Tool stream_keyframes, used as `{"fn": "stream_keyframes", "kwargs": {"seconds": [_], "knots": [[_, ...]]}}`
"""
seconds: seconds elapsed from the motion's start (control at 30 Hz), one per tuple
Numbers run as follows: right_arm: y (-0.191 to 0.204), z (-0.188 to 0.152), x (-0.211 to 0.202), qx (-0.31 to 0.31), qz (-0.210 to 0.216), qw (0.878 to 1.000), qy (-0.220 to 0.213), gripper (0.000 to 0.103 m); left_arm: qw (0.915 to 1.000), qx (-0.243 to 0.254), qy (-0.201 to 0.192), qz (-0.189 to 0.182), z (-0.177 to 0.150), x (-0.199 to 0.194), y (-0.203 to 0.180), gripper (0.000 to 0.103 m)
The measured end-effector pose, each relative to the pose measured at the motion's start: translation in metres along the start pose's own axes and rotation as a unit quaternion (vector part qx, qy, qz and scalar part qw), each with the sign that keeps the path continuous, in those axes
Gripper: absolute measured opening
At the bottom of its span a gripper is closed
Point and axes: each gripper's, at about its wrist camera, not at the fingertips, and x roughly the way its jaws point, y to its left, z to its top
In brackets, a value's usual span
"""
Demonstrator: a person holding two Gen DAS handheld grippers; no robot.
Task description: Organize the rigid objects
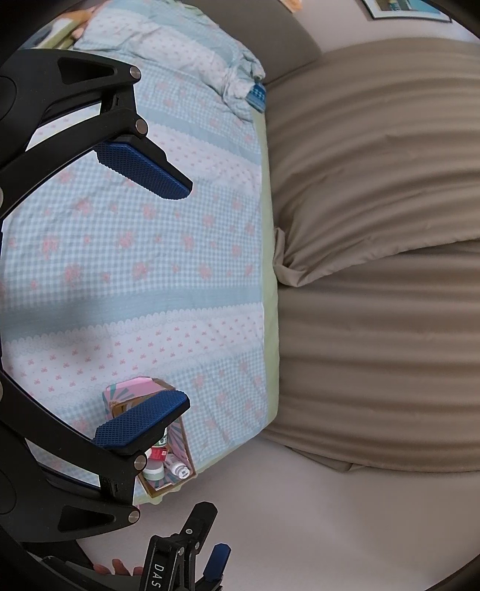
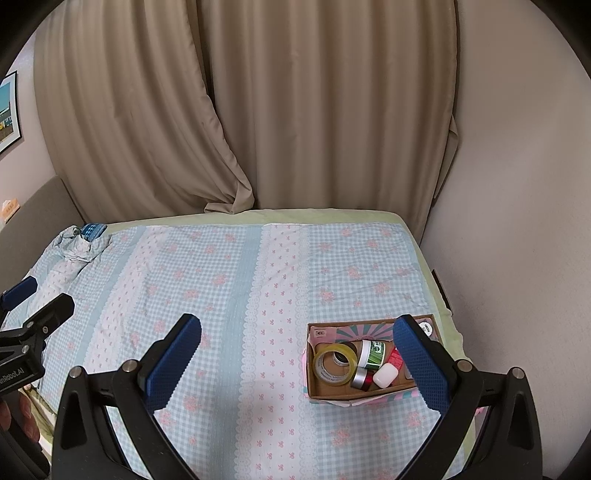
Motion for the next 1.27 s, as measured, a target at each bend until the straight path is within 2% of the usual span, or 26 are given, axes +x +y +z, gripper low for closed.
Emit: {"fn": "stream_keyframes", "kwargs": {"seconds": [0.47,0.77,1.0,1.27], "knots": [[0.005,0.003,0.003,-0.006,0.003,1.000,0.001,0.103,0.9999,-0.007,0.003,0.014,-0.001,0.001,-0.003,0.103],[0.007,0.003,0.003,-0.008,0.000,1.000,0.000,0.103,0.9990,-0.004,-0.024,0.037,-0.003,-0.004,-0.006,0.103],[0.006,0.003,0.005,-0.003,-0.001,1.000,-0.002,0.103,0.9985,-0.013,-0.043,0.032,-0.001,-0.008,-0.003,0.103],[0.008,0.006,0.013,0.000,-0.008,1.000,0.005,0.103,0.9992,-0.009,-0.033,0.022,0.000,0.004,0.001,0.103]]}}
